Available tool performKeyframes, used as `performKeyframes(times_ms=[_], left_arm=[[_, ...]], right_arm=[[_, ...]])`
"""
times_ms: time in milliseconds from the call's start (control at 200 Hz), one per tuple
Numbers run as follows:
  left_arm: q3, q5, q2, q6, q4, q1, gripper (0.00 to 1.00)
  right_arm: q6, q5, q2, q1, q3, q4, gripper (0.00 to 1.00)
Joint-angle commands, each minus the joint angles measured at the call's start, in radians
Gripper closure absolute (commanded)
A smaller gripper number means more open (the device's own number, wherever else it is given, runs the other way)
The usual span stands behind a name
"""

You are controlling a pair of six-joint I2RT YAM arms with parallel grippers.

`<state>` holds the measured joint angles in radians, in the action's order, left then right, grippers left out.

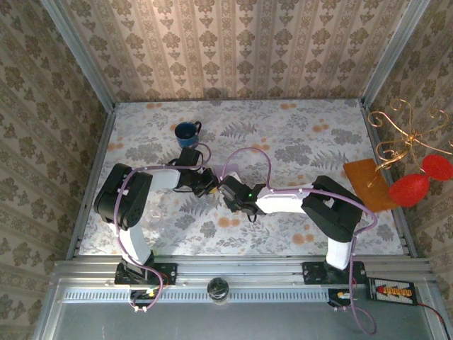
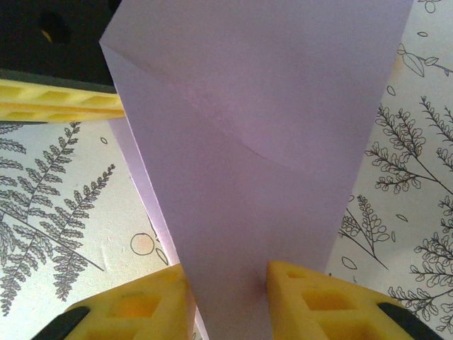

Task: Fold a paper plane with a square sheet of paper (pick it up from the middle)

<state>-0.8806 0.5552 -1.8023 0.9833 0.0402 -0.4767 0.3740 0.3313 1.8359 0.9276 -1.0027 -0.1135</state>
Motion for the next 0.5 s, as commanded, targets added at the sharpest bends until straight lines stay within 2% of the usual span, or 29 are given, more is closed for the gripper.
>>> performKeyframes(times_ms=[0, 495], left_arm=[[-0.009, -0.017, -0.009, -0.014, 0.043, -0.002, 0.90], [-0.012, -0.034, 0.066, -0.023, 0.083, 0.013, 0.89]], right_arm=[[0.022, 0.022, 0.013, 0.005, -0.027, -0.027, 0.71], [0.029, -0.030, -0.012, 0.000, 0.015, -0.007, 0.86]])
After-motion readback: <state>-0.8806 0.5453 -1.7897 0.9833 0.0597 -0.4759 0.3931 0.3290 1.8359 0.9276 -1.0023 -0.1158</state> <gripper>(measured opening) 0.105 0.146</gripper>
